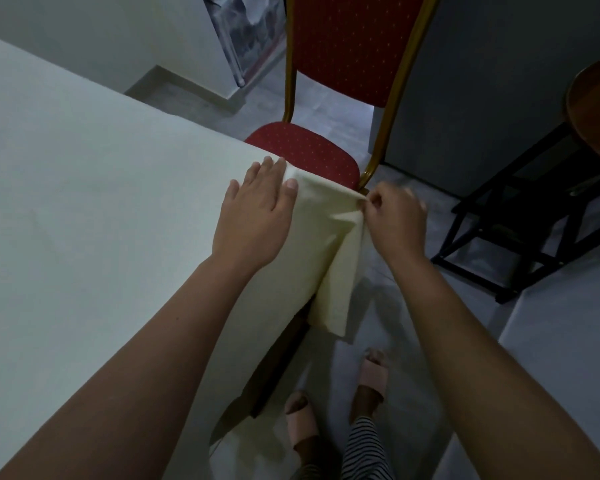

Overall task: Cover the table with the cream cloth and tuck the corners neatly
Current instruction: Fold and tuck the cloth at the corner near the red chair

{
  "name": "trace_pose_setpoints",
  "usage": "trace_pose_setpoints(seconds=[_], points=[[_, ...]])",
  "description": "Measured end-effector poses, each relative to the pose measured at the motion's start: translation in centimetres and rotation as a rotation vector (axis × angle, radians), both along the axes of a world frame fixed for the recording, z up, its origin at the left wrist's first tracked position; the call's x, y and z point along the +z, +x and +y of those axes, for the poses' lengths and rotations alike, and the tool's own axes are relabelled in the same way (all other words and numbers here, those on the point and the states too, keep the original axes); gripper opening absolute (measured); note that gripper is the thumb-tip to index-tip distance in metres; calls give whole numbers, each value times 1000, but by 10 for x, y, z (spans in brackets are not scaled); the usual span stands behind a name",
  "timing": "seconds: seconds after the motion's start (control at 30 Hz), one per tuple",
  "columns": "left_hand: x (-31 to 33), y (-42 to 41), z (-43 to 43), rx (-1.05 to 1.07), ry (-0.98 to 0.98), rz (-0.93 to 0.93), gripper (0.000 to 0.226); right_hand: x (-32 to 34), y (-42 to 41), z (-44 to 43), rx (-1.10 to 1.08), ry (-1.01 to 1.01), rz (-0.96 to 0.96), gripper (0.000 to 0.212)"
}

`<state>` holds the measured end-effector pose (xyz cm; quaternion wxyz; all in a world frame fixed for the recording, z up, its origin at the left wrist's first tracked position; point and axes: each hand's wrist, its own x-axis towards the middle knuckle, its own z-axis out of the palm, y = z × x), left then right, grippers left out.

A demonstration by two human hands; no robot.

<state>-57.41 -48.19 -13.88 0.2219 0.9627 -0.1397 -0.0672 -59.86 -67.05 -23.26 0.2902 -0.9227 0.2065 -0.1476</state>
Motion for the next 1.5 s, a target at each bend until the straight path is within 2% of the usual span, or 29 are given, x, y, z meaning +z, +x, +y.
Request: trace_pose_setpoints(seconds=[0.07, 0.17, 0.37, 0.57, 0.7, 0.83, 0.93, 1.0, 1.07, 1.13, 1.27, 1.33, 1.4, 1.5], points=[[0, 0, 0, 1, 2, 1, 51, 3, 8, 3, -8, -68, 21, 11], [1, -1, 0, -2, 2, 3, 51, -8, 1, 24, -17, -47, 26, 10], [2, -2, -1, -4, -12, 0, 51, -42, -41, 81, 120, -67, -1, 18], [1, -2, 1, -11, -7, 13, 51, -38, -6, 19, -88, 3, -18, 16], [2, -2, 1, -18, -9, 3, 51, -33, 16, -18, -147, -41, 9, 24], [2, -2, 1, -20, -12, 4, 51, -38, 5, 9, -161, 329, 69, 20], [3, -3, 1, -25, -16, 5, 51, -53, -11, 28, -55, 455, 89, 6], [2, -2, 1, -21, -14, 3, 52, -60, -16, 32, -17, 417, 120, 9], [2, -2, 1, -21, -7, -1, 52, -60, -13, 27, -68, 354, 118, 12], [2, -2, 1, -20, -2, 0, 52, -54, -5, 12, -130, 240, 98, 14], [1, -3, 2, -26, 5, -4, 52, -34, 17, -22, -63, -23, 60, 22], [2, -3, 1, -28, 6, -8, 51, -30, 21, -21, -56, -59, 52, 25], [2, -2, 2, -29, 5, -7, 52, -34, 11, -4, -142, -60, 57, 26], [1, -2, 2, -28, 6, -7, 52, -55, -35, 38, -206, -53, 86, 28]])
